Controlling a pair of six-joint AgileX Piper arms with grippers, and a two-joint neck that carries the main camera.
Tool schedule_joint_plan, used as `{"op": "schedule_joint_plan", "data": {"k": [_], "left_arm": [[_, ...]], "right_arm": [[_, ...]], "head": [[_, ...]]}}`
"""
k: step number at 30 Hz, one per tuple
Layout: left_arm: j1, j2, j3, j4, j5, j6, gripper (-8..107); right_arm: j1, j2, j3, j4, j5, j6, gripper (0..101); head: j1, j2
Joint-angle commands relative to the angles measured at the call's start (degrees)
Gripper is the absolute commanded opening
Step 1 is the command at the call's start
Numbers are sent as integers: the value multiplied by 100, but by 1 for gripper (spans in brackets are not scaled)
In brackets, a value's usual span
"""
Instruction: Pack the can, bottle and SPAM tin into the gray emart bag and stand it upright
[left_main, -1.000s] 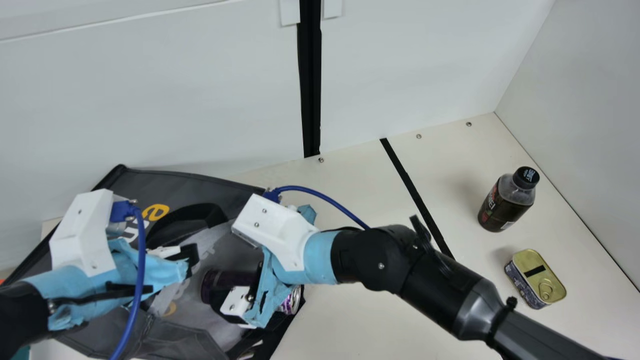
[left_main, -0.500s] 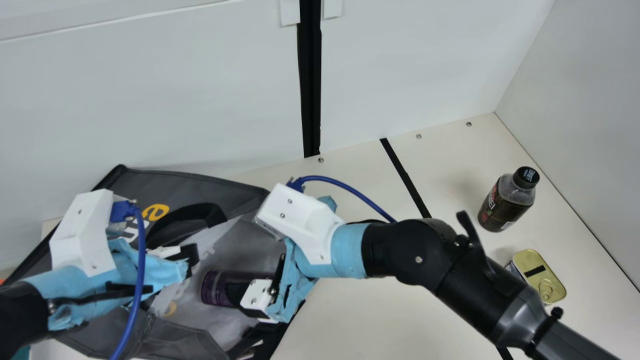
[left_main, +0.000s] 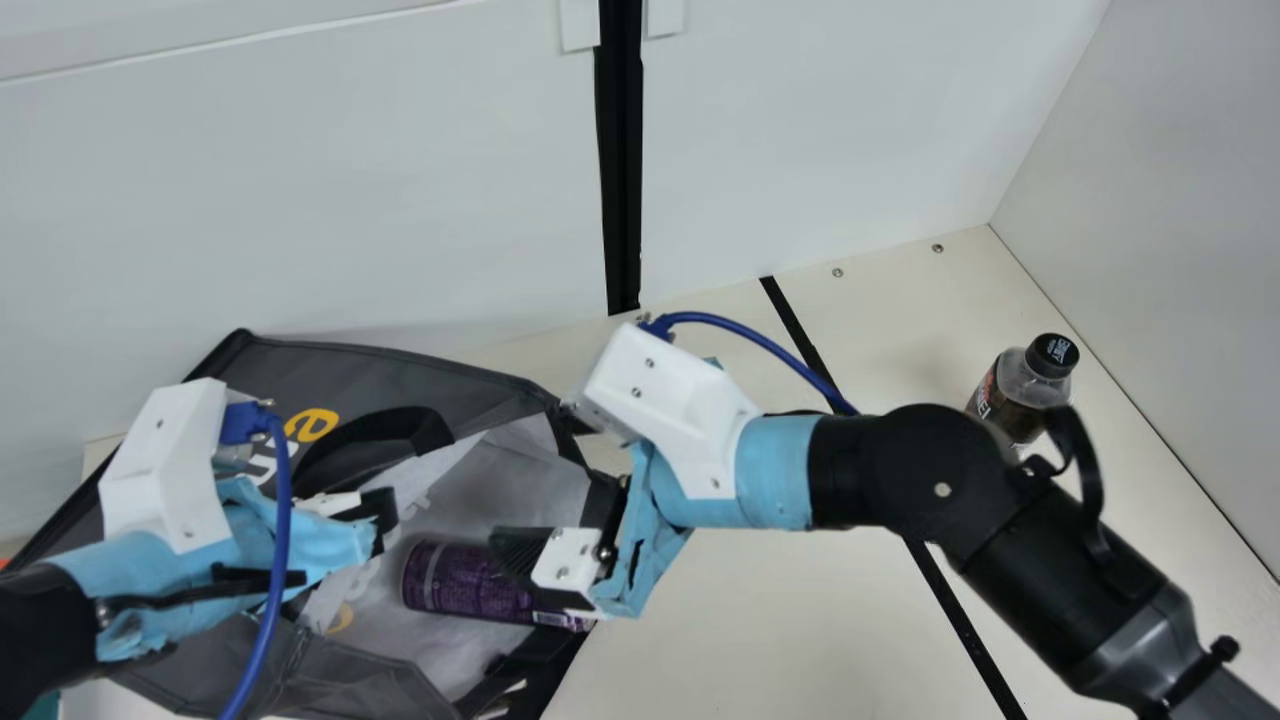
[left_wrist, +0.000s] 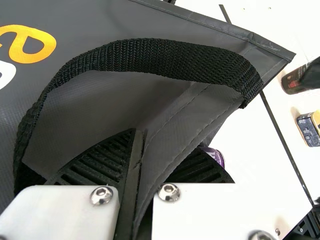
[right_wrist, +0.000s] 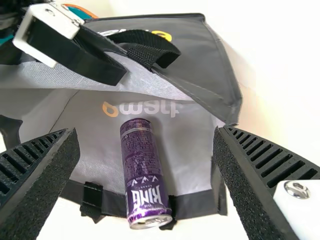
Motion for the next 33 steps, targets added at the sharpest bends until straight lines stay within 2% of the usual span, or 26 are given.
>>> {"op": "schedule_joint_plan", "data": {"k": [1, 10, 19, 27, 33], "left_arm": [[0, 0, 0, 0, 0, 0, -8], [0, 0, 0, 0, 0, 0, -8], [0, 0, 0, 0, 0, 0, -8], [0, 0, 0, 0, 0, 0, -8], [0, 0, 0, 0, 0, 0, -8]], "right_arm": [[-124, -40, -18, 47, 132, -50, 95], [-667, -281, -46, 215, 579, -274, 95], [-1208, -553, -21, 247, 884, -350, 95], [-1541, -806, -17, 105, 1002, -222, 95], [-1632, -995, -39, -201, 976, -21, 95]], "head": [[-130, -5], [-130, -5], [-130, -5], [-130, -5], [-130, -5]]}}
